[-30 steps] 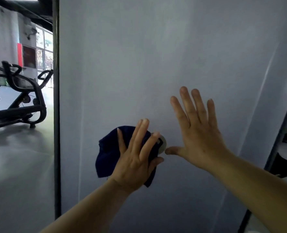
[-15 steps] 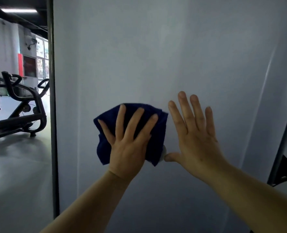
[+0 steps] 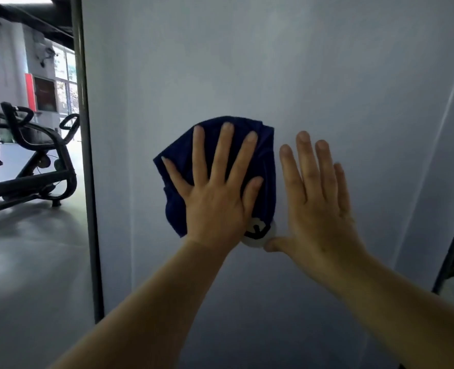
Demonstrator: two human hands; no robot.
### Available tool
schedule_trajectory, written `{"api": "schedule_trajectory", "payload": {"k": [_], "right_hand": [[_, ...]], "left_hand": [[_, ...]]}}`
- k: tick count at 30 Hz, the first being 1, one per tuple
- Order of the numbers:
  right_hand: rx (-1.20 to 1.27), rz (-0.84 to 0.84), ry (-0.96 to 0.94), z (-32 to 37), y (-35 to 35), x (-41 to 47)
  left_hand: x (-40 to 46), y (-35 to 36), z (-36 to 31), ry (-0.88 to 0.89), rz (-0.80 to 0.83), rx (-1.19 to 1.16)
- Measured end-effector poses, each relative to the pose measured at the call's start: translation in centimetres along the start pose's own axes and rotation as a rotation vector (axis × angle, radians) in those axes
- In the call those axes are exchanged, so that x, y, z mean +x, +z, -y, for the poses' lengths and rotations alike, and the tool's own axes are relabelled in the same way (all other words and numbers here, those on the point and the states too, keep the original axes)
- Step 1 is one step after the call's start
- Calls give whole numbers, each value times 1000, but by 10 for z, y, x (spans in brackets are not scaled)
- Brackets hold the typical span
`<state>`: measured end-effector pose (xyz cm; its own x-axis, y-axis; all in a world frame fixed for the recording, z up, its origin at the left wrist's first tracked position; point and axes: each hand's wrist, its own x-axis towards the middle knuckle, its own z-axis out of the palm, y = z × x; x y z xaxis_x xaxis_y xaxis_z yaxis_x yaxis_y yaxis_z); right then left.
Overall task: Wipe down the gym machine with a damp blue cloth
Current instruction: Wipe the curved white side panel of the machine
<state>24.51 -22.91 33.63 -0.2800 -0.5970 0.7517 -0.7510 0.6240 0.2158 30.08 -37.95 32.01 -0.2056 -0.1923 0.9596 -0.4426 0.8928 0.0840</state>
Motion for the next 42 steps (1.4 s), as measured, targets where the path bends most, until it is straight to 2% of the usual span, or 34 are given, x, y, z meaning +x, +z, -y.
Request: {"api": "schedule_trajectory", "payload": {"k": [4, 6, 11, 13, 17, 18, 21, 23, 26, 28, 29, 32, 34, 37, 39, 42], "right_hand": [[-26, -39, 59, 15, 10, -2], [-31, -32, 41, 15, 12, 1], [-18, 38, 24, 19, 6, 1], [10, 43, -19, 23, 5, 1], [2, 73, -159, 30, 17, -3], [12, 80, -164, 30, 20, -2], [23, 76, -160, 33, 24, 0], [16, 64, -139, 37, 22, 0], [-21, 79, -126, 44, 20, -3], [-24, 82, -121, 45, 19, -4], [-16, 83, -117, 46, 19, -5], [22, 93, -122, 50, 18, -4], [41, 88, -135, 53, 15, -1], [25, 64, -251, 58, 13, 14], [-16, 71, -317, 64, 12, 28], [-79, 132, -327, 74, 12, 37]], "left_hand": [[-82, 15, 16, 131, 72, 27], [-84, 16, 29, 158, 77, 36], [-16, 6, 35, -150, -16, -56], [-40, 11, 35, -151, 10, -51], [-93, 18, 49, -23, 79, -41], [-81, 18, 55, -55, 64, -44], [-35, 11, 63, -328, -8, -135], [-42, 14, 58, -376, -5, -151], [-96, 17, 48, -206, 100, -110], [-100, 16, 54, -148, 118, -90], [-84, 14, 59, -184, 96, -95], [-27, 7, 67, -454, 36, -191], [-31, 9, 62, -521, 25, -209], [-90, 11, 52, -353, 110, -174], [-96, 16, 64, -324, 127, -180], [-40, 11, 79, -624, 34, -308]]}}
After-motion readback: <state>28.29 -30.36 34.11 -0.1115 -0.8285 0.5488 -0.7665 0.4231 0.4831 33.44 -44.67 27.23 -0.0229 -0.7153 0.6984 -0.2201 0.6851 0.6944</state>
